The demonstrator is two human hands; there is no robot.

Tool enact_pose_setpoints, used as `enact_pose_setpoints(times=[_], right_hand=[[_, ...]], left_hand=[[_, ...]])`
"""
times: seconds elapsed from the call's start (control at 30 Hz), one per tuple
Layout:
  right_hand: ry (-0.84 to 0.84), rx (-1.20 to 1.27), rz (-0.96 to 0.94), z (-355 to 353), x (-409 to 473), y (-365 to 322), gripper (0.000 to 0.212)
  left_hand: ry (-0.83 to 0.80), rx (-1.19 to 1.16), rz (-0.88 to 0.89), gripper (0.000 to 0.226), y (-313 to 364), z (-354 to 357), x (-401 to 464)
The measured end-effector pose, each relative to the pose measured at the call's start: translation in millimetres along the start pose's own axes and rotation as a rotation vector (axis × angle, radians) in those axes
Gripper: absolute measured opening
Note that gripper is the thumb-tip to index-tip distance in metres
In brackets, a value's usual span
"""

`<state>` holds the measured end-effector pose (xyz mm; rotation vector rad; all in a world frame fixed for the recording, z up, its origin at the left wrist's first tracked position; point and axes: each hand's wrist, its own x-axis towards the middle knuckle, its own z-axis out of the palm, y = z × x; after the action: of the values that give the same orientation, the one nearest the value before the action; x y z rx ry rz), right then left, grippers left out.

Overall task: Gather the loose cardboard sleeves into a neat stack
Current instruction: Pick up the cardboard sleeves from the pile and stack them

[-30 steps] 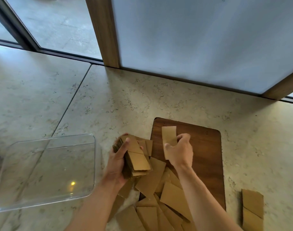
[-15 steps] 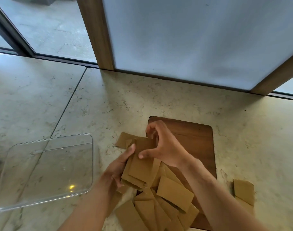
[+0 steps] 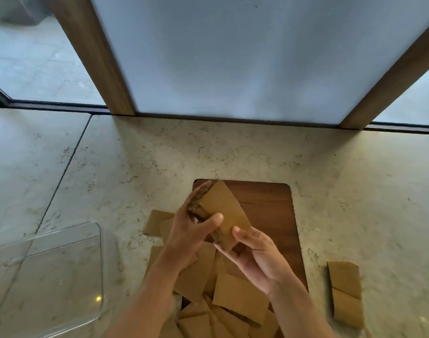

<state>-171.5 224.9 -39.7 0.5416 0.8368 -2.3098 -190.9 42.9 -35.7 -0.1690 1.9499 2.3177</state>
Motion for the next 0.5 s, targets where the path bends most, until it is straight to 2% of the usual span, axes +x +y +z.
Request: enact_pose_setpoints(times=[0.07, 0.13, 0.27, 0.3, 0.37, 0.43, 0.5], right_hand=[[0.016, -0.333, -0.236, -8.4, 5.8, -21.1, 0.054], [0.063, -0.722, -0.428, -18.1, 12.4, -45.1, 0.057], [0.117, -1.035, -0.570, -41.1, 37.9, -61.7, 0.070], [0.140, -1.025, -0.598, -41.7, 42.3, -57.3, 0.076], [0.164, -0.818, -0.648, -46.1, 53.0, -43.9, 0.079], [0.284, -0.594, -0.718, -39.0, 62.5, -32.5, 0.066], [0.501, -0.460, -0.754, -28.1, 76.0, -25.6, 0.040]], left_hand=[[-0.057, 0.011, -0.005, 0.054, 1.6, -1.5, 11.7], [-0.066, 0.046, -0.012, 0.064, -2.9, 1.1, 23.1], [-0.082, 0.153, -0.030, 0.080, -32.5, 30.3, 39.4], [-0.026, 0.127, -0.010, 0.079, -38.3, 39.2, 39.2], [0.142, 0.053, 0.045, 0.066, -54.4, 59.9, 41.3], [0.335, 0.029, 0.071, 0.048, -59.8, 79.1, 44.8], [0.529, 0.040, 0.051, 0.031, -62.5, 93.1, 52.6]])
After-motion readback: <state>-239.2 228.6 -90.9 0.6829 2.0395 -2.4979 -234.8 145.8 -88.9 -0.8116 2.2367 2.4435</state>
